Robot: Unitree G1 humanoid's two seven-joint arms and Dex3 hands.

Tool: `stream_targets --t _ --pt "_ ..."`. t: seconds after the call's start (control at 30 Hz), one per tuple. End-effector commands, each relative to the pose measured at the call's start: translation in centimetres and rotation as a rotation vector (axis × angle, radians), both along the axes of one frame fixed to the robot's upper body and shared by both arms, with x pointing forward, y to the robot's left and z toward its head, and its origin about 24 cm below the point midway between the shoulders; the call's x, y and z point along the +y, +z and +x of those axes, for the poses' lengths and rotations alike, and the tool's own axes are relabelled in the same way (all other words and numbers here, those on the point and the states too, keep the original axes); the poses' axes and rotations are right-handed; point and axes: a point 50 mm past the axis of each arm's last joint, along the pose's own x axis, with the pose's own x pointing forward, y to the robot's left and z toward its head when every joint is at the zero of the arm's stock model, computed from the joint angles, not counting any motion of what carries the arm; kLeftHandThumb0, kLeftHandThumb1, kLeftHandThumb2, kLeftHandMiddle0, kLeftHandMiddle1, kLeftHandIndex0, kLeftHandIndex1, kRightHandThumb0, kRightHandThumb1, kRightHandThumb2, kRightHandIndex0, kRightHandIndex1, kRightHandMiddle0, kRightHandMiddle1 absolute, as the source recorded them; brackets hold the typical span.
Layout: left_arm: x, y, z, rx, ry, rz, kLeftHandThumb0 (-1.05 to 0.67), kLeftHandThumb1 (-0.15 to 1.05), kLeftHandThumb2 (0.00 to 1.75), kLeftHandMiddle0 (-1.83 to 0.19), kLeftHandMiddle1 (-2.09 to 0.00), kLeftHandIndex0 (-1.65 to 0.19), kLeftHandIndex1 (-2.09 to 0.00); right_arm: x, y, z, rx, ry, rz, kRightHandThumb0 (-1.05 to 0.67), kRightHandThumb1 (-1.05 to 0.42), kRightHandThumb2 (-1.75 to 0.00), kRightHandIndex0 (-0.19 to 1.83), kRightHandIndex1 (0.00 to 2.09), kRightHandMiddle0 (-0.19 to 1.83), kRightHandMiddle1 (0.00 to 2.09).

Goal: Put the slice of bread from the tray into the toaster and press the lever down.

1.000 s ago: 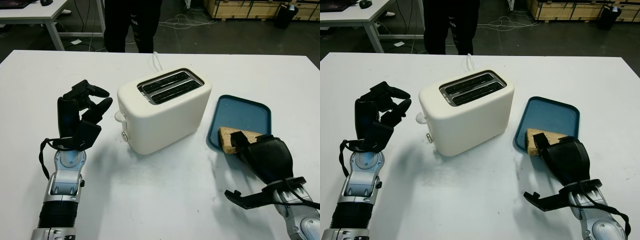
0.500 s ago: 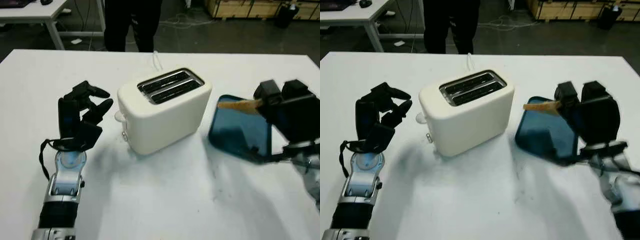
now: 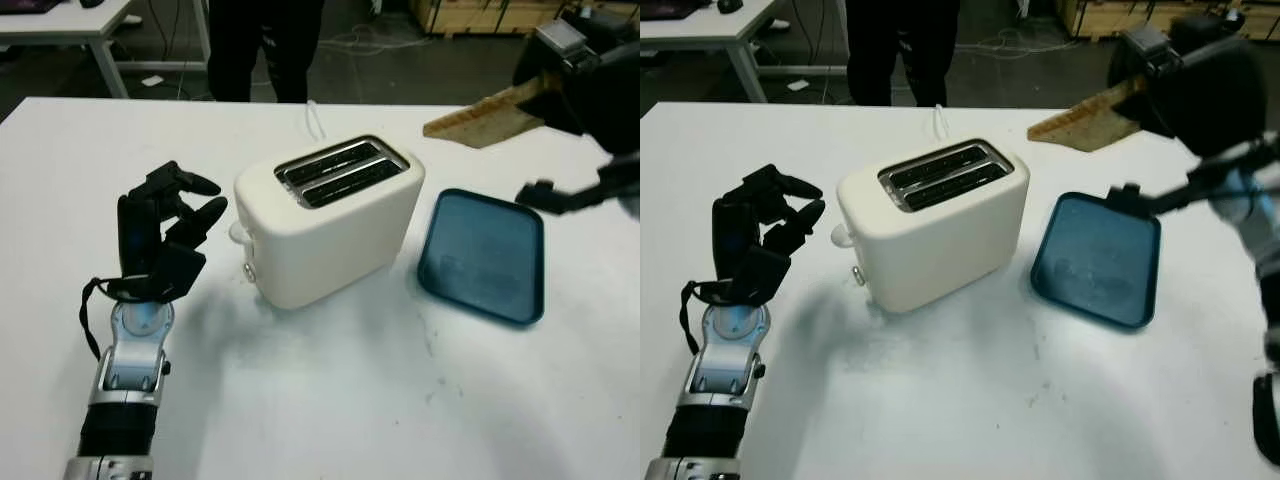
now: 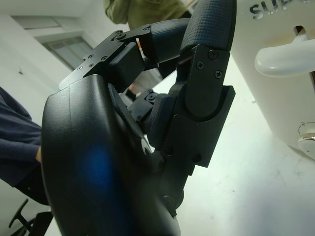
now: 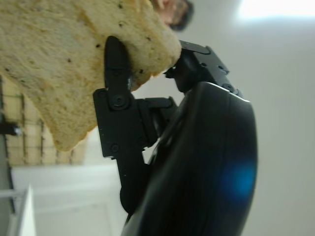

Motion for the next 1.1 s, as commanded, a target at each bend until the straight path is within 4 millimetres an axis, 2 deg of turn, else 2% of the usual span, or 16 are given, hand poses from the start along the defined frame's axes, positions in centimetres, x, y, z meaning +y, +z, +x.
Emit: stream_targets --t 0.0,0.03,0.13,0.33,0.7,0.87,1.07 --pt "0.0 0.2 0.0 -0.015 -0.003 -0.002 -0.92 0.92 0.13 -1.00 -1.50 -0.81 -1.10 1.3 2.4 0.3 0.036 0.093 0.038 -0.40 -0.92 -0.24 0.75 1.75 0.61 1.62" --pt "0.0 0.2 0.0 -0.015 0.000 -0.002 -0.92 0.92 0.13 -1.00 -1.50 -0.81 -1.10 1.9 3.2 0.5 0.082 0.137 0.054 -0.37 -0.92 -0.23 0.78 1.75 0.59 1.69" --pt "0.0 0.2 0.0 -0.012 0.005 -0.002 -0.93 0.92 0.12 -1.02 -1.51 -0.82 -1.10 3.7 5.1 1.2 0.216 0.251 0.097 -0.35 -0.92 -0.24 0.84 1.75 0.62 1.74" --pt "-0.1 0.1 -0.1 -0.009 0.010 -0.009 -0.94 0.92 0.13 -1.02 -1.50 -0.82 -1.10 6.8 6.7 2.2 0.320 0.343 0.087 -0.33 -0.92 -0.22 0.99 1.75 0.76 1.75" --pt "0.0 0.1 -0.2 -0.011 0.018 0.004 -0.95 0.92 0.14 -1.02 -1.49 -0.83 -1.07 10.3 7.9 2.9 0.447 0.383 0.045 -0.49 -0.92 -0.22 1.11 1.75 0.88 1.75" --pt "0.0 0.0 -0.2 -0.009 0.019 -0.007 -0.95 0.92 0.13 -1.03 -1.48 -0.84 -1.06 11.3 7.6 3.0 0.513 0.401 0.005 -0.49 -0.92 -0.23 1.15 1.75 0.92 1.75" --pt "0.0 -0.1 -0.3 -0.014 0.019 -0.013 -0.95 0.92 0.13 -1.02 -1.48 -0.85 -1.04 11.9 7.5 3.2 0.544 0.313 -0.065 -0.48 -0.92 -0.22 1.14 1.75 0.92 1.75"
